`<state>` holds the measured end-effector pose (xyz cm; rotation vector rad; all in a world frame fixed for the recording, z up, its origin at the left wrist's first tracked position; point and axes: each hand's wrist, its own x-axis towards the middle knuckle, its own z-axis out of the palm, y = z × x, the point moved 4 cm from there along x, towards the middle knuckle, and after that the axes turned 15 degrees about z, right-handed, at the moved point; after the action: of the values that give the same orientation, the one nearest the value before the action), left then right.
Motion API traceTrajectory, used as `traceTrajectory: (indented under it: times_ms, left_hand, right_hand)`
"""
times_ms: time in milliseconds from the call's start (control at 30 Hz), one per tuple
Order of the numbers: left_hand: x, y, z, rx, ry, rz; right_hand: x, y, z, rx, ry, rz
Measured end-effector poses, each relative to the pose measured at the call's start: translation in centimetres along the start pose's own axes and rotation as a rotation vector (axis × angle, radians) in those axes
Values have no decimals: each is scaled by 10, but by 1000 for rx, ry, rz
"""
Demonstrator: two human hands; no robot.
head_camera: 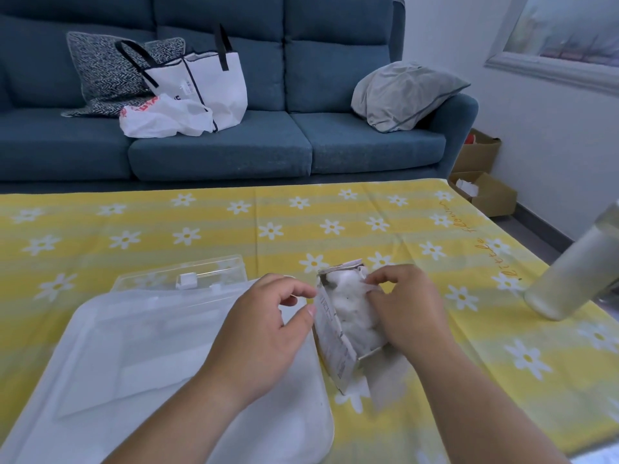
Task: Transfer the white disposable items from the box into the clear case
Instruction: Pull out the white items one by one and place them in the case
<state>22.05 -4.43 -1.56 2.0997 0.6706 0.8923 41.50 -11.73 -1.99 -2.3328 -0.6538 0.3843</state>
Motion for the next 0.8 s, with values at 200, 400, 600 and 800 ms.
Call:
traceTrajectory:
  times_ms: [200, 400, 600, 800]
  left_hand:
    - [3, 2, -2, -45, 33, -28]
    - [5, 7, -2, -529, 106, -231]
    - [3, -2, 0, -394, 16, -236]
    - [9, 9, -12, -381, 148, -129]
  right_hand:
    - [-12, -19, -29, 351, 39, 7]
    - [-39, -41, -24, 494, -191, -193]
    - [-48, -45, -13, 579, -382, -277]
    - [-46, -36, -7, 600, -557, -126]
